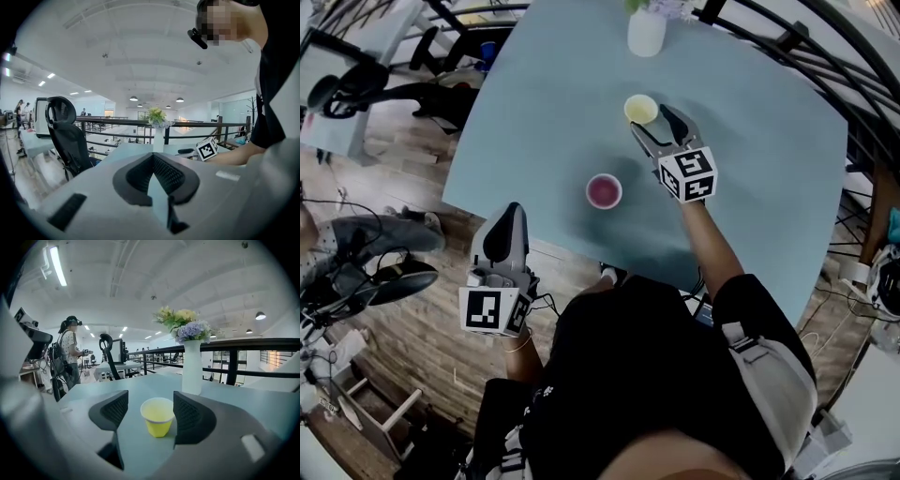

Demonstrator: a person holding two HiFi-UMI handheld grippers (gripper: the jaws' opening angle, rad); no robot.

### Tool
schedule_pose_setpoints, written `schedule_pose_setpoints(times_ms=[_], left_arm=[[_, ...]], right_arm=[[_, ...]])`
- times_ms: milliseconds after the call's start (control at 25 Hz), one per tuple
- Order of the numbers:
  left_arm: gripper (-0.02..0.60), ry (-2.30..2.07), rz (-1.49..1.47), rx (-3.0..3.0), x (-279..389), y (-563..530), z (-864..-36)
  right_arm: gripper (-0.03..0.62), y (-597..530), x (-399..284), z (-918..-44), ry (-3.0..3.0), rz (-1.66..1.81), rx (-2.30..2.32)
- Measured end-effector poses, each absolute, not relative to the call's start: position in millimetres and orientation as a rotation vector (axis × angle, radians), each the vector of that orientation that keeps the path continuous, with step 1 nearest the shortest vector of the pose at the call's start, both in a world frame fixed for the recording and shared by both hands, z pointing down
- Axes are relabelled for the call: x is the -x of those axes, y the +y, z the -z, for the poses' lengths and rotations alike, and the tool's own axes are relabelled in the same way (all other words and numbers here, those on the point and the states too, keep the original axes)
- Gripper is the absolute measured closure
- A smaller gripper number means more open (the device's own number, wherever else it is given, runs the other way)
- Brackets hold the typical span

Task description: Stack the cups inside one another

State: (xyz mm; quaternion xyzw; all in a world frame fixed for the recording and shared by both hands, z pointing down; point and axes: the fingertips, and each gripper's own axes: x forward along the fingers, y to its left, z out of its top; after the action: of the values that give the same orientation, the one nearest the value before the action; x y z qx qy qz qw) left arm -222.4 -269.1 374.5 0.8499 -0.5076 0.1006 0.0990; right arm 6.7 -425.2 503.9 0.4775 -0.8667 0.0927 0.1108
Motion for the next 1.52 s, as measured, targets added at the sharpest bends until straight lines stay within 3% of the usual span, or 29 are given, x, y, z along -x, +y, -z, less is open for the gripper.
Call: schedule_pose_setpoints(times_ms=[200, 440, 600, 720, 1520], left_arm=[[0.598, -1.538, -0.309, -2.48, 228, -271, -379], [0.598, -1.561, -0.318, -2.454, 232, -268, -382], [0.598, -1.591, -0.289, -2.439, 239, -268, -378], [0.598, -1.6, -0.273, -2.439, 240, -269, -374], [0.598, -1.6, -0.275, -2.466, 242, -251, -369]], right_arm=[[0.227, -442, -6, -526, -2.51, -0.304, -1.389], [0.21, -455, -6, -546, -2.477, -0.337, -1.366], [0.213, -457, -4, -552, -2.463, -0.341, -1.349], [0.267, -457, -1, -555, -2.461, -0.348, -1.335], [0.267, -418, 4, -510, -2.522, -0.318, -1.328]])
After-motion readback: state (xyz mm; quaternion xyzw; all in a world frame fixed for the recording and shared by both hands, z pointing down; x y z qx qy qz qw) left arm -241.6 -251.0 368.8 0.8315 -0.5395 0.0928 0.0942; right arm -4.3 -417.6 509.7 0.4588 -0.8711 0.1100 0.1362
